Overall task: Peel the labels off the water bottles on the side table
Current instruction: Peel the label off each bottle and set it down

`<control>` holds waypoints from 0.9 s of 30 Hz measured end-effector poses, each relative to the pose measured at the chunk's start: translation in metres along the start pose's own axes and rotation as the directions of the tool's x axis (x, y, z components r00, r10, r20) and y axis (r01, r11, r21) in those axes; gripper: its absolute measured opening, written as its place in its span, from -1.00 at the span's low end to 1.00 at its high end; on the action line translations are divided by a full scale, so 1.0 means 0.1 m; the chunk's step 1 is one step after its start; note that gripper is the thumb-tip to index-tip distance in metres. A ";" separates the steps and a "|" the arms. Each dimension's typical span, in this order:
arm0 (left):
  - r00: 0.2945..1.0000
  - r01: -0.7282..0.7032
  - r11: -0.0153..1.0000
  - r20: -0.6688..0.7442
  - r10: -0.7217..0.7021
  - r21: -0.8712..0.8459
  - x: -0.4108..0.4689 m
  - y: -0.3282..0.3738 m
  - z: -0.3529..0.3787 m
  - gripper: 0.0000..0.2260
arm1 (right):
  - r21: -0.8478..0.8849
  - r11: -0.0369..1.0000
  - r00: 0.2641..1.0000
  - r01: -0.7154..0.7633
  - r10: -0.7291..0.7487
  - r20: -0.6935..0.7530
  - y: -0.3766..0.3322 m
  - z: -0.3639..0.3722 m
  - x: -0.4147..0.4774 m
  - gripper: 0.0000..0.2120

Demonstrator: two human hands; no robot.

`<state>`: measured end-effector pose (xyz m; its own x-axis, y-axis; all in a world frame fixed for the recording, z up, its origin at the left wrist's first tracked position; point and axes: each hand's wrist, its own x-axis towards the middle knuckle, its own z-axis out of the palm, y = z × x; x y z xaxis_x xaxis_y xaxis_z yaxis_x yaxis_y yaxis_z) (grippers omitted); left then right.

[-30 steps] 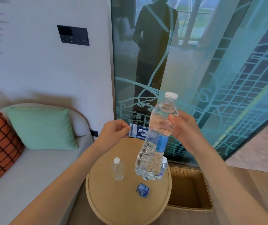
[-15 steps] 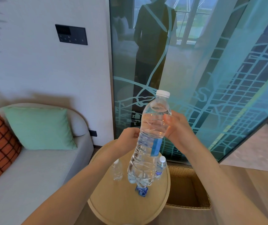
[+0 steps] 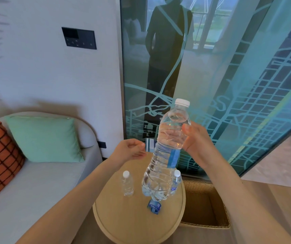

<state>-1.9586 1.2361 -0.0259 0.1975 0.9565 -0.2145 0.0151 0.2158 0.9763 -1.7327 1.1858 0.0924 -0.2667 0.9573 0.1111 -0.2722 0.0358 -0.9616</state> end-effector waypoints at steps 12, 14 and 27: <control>0.946 -0.308 0.943 -0.064 0.317 0.126 -0.71 0.60 -0.13 -0.88 | -0.046 0.999 0.990 0.005 -0.012 -0.141 0.02 -0.08 0.06 -0.48; 0.935 -0.346 0.910 0.006 0.354 0.226 -0.85 0.60 -0.03 -0.78 | -0.071 0.998 0.985 0.001 -0.013 -0.172 0.04 -0.10 0.07 -0.66; 0.961 -0.266 0.825 0.065 0.270 0.499 -0.99 0.23 0.46 -0.52 | -0.165 0.986 0.971 -0.013 -0.027 -0.238 0.13 -0.07 0.08 -0.58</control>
<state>-1.9331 1.1375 0.0186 0.2580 0.9643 0.0590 0.4488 -0.1737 0.8766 -1.7318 1.1955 0.0786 -0.0322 0.9968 0.0738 -0.1123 0.0697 -0.9912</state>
